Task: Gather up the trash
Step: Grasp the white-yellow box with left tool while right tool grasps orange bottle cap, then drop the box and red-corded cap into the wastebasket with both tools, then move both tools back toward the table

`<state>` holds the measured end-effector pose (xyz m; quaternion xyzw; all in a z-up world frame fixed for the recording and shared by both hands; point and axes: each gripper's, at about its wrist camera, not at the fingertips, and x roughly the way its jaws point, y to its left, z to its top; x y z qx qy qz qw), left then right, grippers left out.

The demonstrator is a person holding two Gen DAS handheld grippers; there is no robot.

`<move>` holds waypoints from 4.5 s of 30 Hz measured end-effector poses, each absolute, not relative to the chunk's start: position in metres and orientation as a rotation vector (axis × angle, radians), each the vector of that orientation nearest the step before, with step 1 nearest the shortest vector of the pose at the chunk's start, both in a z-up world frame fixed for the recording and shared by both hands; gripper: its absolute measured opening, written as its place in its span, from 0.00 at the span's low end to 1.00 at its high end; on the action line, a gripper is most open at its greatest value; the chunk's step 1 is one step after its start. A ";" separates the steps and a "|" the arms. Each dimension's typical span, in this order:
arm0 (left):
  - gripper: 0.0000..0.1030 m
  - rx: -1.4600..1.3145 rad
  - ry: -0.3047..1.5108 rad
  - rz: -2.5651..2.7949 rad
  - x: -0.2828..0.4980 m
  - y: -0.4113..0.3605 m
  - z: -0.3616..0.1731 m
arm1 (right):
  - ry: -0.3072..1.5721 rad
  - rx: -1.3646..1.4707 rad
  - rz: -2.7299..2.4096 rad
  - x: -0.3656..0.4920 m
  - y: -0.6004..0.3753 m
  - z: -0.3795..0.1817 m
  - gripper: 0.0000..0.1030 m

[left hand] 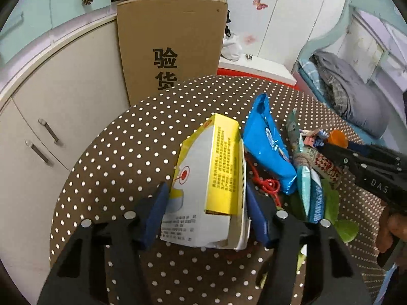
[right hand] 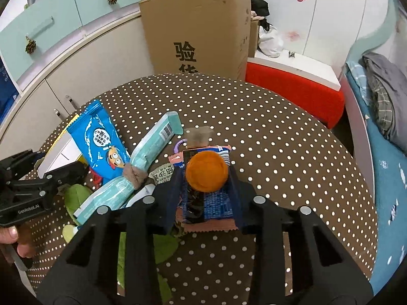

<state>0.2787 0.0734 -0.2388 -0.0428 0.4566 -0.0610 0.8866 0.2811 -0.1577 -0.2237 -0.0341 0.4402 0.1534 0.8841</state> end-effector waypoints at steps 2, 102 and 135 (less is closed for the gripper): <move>0.57 -0.099 0.939 -0.120 0.273 0.076 -0.237 | 0.901 -0.063 0.321 0.274 -0.163 -0.220 0.28; 0.57 0.251 1.003 -0.808 0.189 -0.382 -0.227 | 0.936 0.882 -0.222 0.104 -0.623 -0.377 0.83; 0.88 0.311 0.887 -0.762 0.169 -0.392 -0.199 | 0.597 0.712 -0.318 0.022 -0.585 -0.227 0.94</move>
